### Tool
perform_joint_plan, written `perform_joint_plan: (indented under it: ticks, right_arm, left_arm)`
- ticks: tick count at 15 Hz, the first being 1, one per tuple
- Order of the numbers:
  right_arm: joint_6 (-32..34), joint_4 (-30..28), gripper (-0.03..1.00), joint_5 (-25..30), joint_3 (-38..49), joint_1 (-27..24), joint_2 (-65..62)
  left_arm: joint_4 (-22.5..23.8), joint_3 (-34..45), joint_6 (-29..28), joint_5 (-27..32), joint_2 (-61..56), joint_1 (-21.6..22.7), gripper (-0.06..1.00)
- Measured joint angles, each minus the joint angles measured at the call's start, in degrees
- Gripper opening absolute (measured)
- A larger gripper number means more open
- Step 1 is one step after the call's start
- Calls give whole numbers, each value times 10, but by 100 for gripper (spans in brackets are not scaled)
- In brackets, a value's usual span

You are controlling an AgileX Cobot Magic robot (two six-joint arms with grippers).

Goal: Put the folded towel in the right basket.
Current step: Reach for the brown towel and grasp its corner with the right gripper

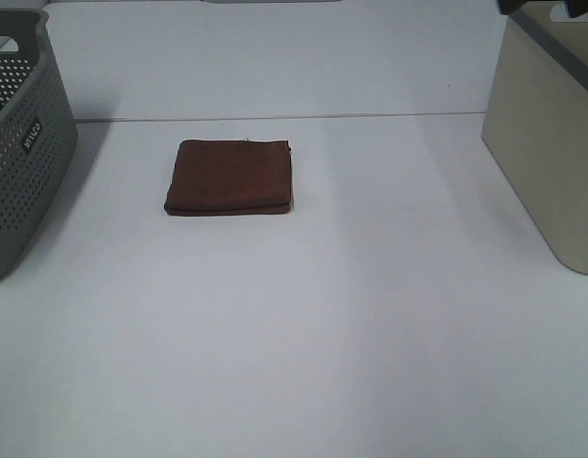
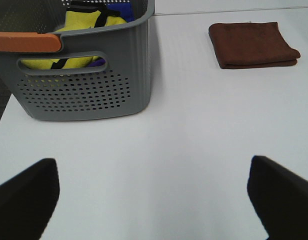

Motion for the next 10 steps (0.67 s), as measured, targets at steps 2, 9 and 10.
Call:
perform_joint_plan:
  ticks: [2,9,10]
  right_arm:
    - [0,9,74,15,-72,41,83]
    - [0,167,75,88,-270,78,343]
    - [0,189,76,94,-282,78,372]
  left_arm:
    - [0,0,0,0,0,0,97]
    - [0,0,0,0,0,0,97]
    - [0,0,0,0,0,0,97]
